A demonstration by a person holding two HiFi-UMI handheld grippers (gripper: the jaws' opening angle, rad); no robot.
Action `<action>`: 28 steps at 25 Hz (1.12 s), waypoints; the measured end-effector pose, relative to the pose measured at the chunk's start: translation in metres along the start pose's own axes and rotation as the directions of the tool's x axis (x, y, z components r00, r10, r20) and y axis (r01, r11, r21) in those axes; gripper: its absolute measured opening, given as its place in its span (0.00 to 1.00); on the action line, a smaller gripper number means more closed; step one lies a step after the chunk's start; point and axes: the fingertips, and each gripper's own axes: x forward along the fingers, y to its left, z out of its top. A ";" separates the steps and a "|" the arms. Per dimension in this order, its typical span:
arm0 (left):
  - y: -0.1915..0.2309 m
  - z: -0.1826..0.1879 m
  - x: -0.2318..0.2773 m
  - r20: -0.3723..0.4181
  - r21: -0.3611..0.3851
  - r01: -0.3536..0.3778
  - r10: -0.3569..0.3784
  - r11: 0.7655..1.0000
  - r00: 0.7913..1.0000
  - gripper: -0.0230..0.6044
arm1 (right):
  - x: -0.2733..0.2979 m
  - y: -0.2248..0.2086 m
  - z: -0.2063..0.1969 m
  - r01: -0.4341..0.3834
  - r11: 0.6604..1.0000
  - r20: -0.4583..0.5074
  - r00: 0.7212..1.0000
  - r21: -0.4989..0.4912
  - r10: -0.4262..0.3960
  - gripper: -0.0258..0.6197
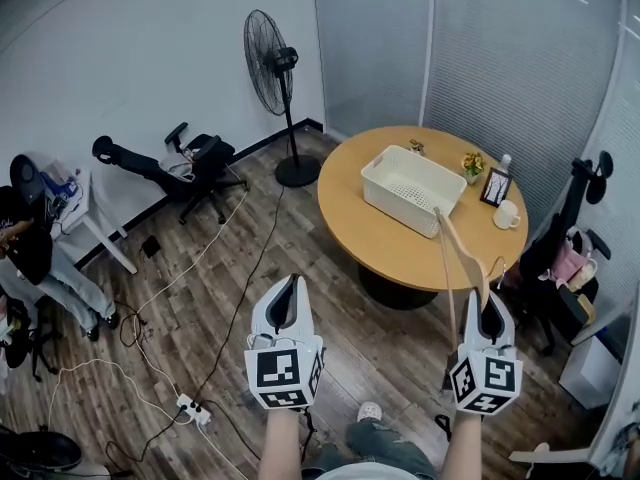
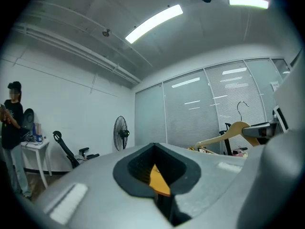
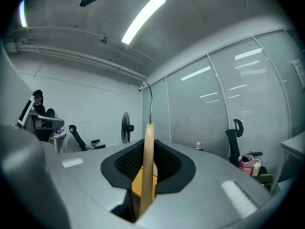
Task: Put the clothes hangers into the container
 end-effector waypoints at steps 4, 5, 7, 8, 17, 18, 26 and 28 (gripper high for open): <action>-0.007 0.002 0.045 0.003 -0.010 -0.023 0.023 1.000 1.000 0.04 | 0.045 -0.018 0.006 -0.024 1.000 0.006 1.000 -0.003 0.024 0.17; -0.009 0.003 0.055 0.004 -0.010 -0.027 0.027 1.000 1.000 0.04 | 0.054 -0.022 0.007 -0.030 1.000 0.007 1.000 -0.004 0.030 0.17; -0.014 0.004 0.072 0.005 -0.006 -0.029 0.029 1.000 1.000 0.04 | 0.072 -0.029 0.008 -0.038 0.999 0.009 0.999 -0.005 0.038 0.17; -0.015 0.004 0.080 0.003 -0.004 -0.029 0.029 1.000 1.000 0.04 | 0.080 -0.032 0.008 -0.041 0.999 0.009 0.999 -0.004 0.041 0.17; -0.015 -0.004 0.135 -0.028 -0.006 -0.033 0.033 0.999 0.999 0.04 | 0.132 -0.049 -0.002 -0.038 0.999 -0.019 0.999 0.017 0.038 0.17; -0.016 -0.006 0.142 -0.030 -0.008 -0.032 0.032 0.999 0.999 0.04 | 0.138 -0.052 -0.004 -0.036 0.999 -0.023 0.999 0.018 0.037 0.17; -0.018 -0.023 0.208 -0.046 -0.030 0.005 -0.006 1.000 0.999 0.04 | 0.192 -0.062 -0.013 -0.014 1.000 -0.037 0.999 0.015 0.015 0.17; -0.016 -0.027 0.228 -0.049 -0.032 0.014 -0.015 0.999 0.999 0.04 | 0.210 -0.062 -0.016 -0.009 1.000 -0.041 0.999 0.012 0.009 0.17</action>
